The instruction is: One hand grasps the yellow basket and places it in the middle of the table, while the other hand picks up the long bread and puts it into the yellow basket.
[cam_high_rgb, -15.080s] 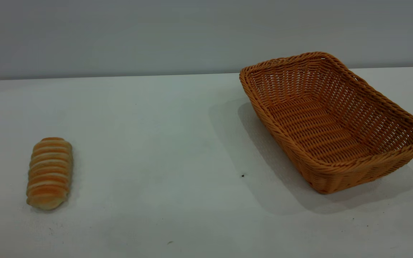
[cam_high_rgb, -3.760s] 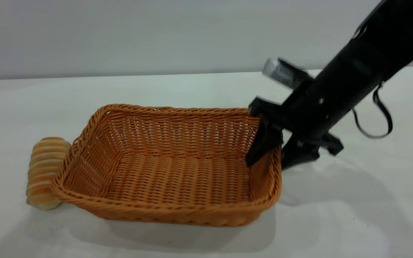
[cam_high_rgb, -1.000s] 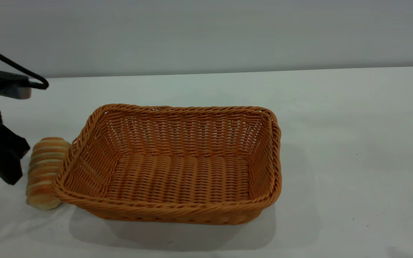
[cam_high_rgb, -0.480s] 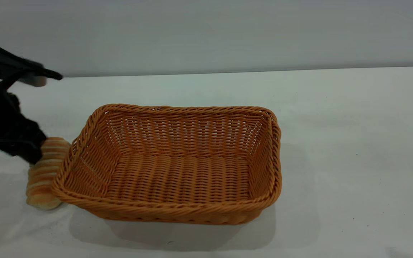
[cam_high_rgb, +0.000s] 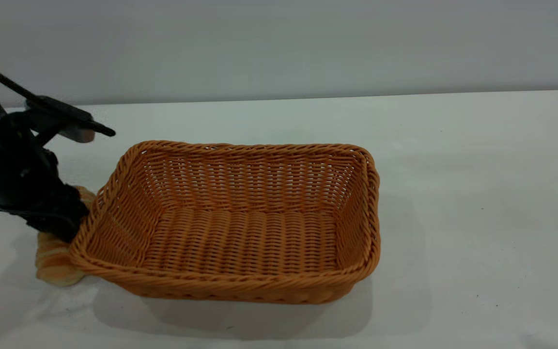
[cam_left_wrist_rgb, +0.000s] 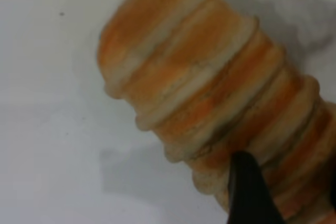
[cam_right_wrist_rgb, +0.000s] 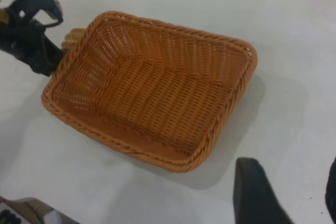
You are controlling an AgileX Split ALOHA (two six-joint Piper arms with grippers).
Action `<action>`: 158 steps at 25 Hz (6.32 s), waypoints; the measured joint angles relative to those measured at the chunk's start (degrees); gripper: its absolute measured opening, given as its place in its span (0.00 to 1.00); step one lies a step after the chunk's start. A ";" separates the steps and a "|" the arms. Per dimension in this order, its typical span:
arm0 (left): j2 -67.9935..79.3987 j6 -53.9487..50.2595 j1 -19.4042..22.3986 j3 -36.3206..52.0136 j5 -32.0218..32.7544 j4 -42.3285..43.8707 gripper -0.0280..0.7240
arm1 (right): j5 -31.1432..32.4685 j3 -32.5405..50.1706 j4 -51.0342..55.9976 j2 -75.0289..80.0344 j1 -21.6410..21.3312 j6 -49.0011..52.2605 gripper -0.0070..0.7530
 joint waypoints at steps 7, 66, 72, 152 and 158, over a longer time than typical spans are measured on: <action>0.64 0.03 0.00 -0.31 0.39 0.65 0.61 | 0.00 0.00 0.00 0.00 0.00 -0.04 0.50; -11.12 0.91 -21.28 -16.22 22.61 -4.42 0.03 | 1.45 0.00 1.35 0.00 0.00 -1.95 0.45; -10.88 0.91 -22.07 -16.53 22.61 -4.48 0.03 | 1.45 0.00 1.48 0.00 0.00 -1.95 0.44; -102.71 -19.26 -24.07 -1.16 58.96 8.88 0.55 | 17.73 -1.92 -24.48 -32.12 0.00 23.81 0.37; -107.23 -17.98 -24.07 6.97 58.96 6.54 0.55 | 21.07 -1.98 -28.72 -37.38 0.00 26.86 0.36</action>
